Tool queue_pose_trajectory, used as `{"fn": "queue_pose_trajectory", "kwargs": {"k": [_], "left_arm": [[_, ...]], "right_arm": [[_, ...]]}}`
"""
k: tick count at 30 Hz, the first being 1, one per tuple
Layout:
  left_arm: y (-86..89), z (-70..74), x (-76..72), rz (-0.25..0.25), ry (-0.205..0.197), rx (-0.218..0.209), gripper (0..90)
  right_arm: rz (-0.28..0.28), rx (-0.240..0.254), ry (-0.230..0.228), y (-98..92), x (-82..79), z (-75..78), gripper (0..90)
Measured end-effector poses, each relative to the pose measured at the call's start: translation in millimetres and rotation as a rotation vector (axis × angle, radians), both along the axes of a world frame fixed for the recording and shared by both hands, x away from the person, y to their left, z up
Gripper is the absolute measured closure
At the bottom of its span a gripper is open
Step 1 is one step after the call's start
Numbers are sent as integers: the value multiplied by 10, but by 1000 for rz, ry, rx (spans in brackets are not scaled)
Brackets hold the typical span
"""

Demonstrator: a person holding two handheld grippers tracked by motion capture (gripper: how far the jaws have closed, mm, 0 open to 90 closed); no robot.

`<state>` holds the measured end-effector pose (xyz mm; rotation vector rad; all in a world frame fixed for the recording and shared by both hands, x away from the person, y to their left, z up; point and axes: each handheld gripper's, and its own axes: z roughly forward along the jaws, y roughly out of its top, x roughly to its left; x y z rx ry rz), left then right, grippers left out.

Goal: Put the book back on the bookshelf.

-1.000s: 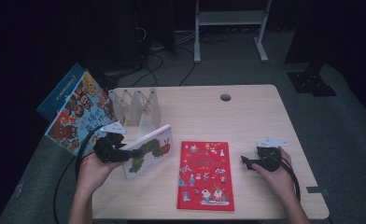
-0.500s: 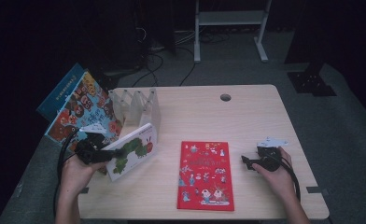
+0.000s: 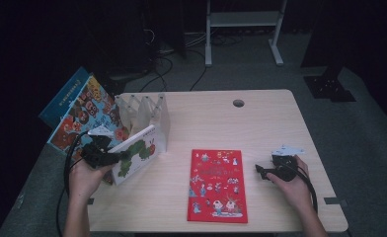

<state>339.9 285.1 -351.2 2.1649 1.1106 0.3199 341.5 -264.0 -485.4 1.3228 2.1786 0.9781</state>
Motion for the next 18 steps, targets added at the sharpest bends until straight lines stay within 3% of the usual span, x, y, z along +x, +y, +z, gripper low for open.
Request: {"fn": "queue_pose_trajectory", "kwargs": {"k": [18], "left_arm": [[-130, -115, 410, 95, -108, -53, 756]], "right_arm": [[-3, 0, -1, -2, 8, 0, 189]]}}
